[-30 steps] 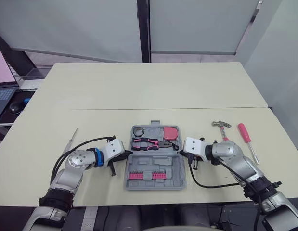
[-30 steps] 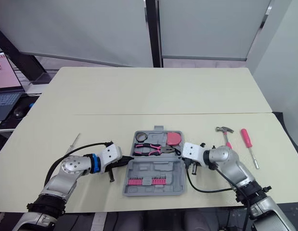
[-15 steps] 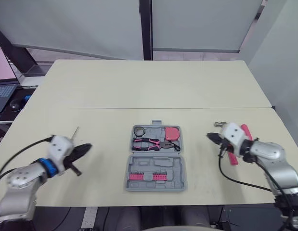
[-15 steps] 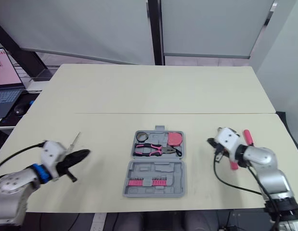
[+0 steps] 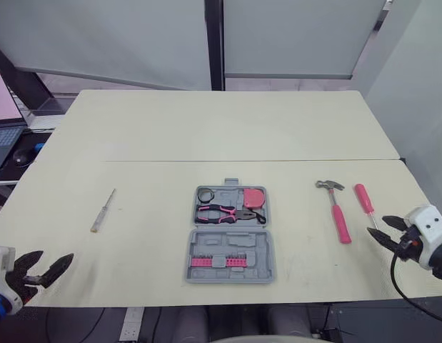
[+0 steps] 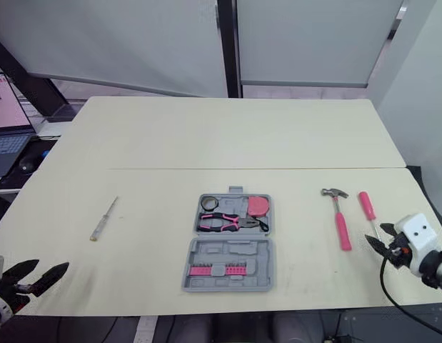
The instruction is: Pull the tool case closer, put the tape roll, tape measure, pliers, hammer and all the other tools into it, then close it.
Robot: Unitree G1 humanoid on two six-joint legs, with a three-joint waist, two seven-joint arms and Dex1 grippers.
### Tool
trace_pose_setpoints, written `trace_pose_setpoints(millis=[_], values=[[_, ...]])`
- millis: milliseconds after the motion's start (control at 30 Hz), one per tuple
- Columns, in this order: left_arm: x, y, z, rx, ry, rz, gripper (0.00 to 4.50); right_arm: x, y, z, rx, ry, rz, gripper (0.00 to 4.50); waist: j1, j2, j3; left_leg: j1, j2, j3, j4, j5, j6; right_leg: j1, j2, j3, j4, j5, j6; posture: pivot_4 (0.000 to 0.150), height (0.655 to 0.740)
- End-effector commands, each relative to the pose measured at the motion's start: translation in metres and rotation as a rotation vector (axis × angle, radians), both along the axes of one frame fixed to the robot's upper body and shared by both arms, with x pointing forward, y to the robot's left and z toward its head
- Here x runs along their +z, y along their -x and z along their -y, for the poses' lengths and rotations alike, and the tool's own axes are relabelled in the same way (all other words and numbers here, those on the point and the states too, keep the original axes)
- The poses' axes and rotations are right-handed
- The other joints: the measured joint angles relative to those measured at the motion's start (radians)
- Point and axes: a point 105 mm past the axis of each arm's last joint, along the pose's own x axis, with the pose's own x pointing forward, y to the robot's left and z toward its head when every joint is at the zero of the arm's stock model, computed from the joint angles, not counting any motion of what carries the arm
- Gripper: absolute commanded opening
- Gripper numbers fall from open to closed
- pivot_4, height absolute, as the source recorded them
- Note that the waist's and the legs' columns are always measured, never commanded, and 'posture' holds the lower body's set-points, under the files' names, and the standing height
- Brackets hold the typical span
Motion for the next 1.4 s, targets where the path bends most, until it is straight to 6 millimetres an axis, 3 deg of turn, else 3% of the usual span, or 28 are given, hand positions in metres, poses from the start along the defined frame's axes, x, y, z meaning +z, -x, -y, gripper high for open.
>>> trace_pose_setpoints(millis=[33, 100, 333, 467, 633, 767, 1033, 1200, 1400], values=[[0.005, 0.004, -0.003, 0.008, -0.012, 0.013, 4.50, 0.001, 0.005, 0.003, 0.013, 0.018, -0.013, 3.96, 0.000, -0.001, 0.000, 0.000, 0.000, 0.000, 0.000, 0.000, 0.000, 0.000, 0.000, 0.000, 0.000, 0.000, 0.000, 0.150, 0.7400], [0.005, 0.003, 0.001, -0.006, -0.017, 0.008, 4.50, -0.003, 0.005, 0.004, 0.007, 0.024, -0.024, 4.49, 0.000, -0.001, 0.000, 0.000, 0.000, 0.001, 0.000, 0.000, 0.000, 0.000, 0.000, 0.000, 0.000, 0.000, 0.000, 0.150, 0.7400], [0.013, -0.007, 0.014, -0.064, -0.045, 0.036, 4.50, -0.004, 0.001, 0.013, 0.001, 0.060, -0.020, 4.49, 0.000, -0.001, -0.001, 0.000, 0.000, 0.003, 0.000, 0.000, 0.000, -0.001, 0.000, 0.002, 0.000, 0.000, 0.000, 0.150, 0.7400], [0.016, -0.008, 0.014, -0.065, -0.059, 0.039, 4.50, 0.005, -0.012, 0.003, 0.055, 0.059, 0.010, 4.49, -0.001, -0.002, -0.001, 0.000, 0.000, 0.006, 0.000, 0.000, 0.000, -0.002, 0.000, 0.007, 0.000, 0.001, 0.001, 0.150, 0.7400], [0.019, -0.006, 0.013, -0.069, -0.076, 0.031, 4.50, 0.025, -0.026, -0.033, 0.263, 0.076, 0.042, 4.49, -0.004, -0.002, -0.001, 0.000, 0.000, 0.014, 0.000, 0.000, 0.000, -0.005, 0.001, 0.016, 0.000, 0.004, 0.006, 0.150, 0.7400], [0.021, -0.004, 0.013, -0.060, -0.086, 0.031, 4.50, 0.053, -0.039, -0.083, 0.500, 0.050, 0.079, 4.49, -0.008, -0.002, -0.001, 0.001, 0.000, 0.018, 0.000, 0.000, 0.000, -0.006, 0.001, 0.019, 0.000, 0.005, 0.008, 0.150, 0.7400], [0.018, 0.016, 0.018, -0.023, -0.081, 0.012, 4.50, 0.089, -0.038, -0.168, 0.888, -0.011, 0.104, 4.49, -0.007, -0.005, -0.002, 0.000, 0.000, 0.019, 0.001, 0.000, 0.000, -0.007, 0.000, 0.020, 0.000, 0.008, 0.005, 0.150, 0.7400], [0.012, 0.029, 0.028, -0.006, -0.058, 0.003, 4.50, 0.101, -0.044, -0.197, 0.979, -0.039, 0.135, 4.49, -0.006, -0.007, -0.002, 0.000, 0.001, 0.019, 0.001, 0.000, 0.000, -0.008, 0.001, 0.020, 0.000, 0.008, 0.004, 0.150, 0.7400], [0.007, 0.035, 0.034, 0.006, -0.036, -0.001, 4.50, 0.102, -0.041, -0.215, 1.046, -0.079, 0.122, 4.49, 0.001, -0.010, -0.004, -0.001, 0.000, 0.019, 0.002, 0.000, 0.000, -0.008, 0.000, 0.020, 0.000, 0.008, 0.004, 0.150, 0.7400]])
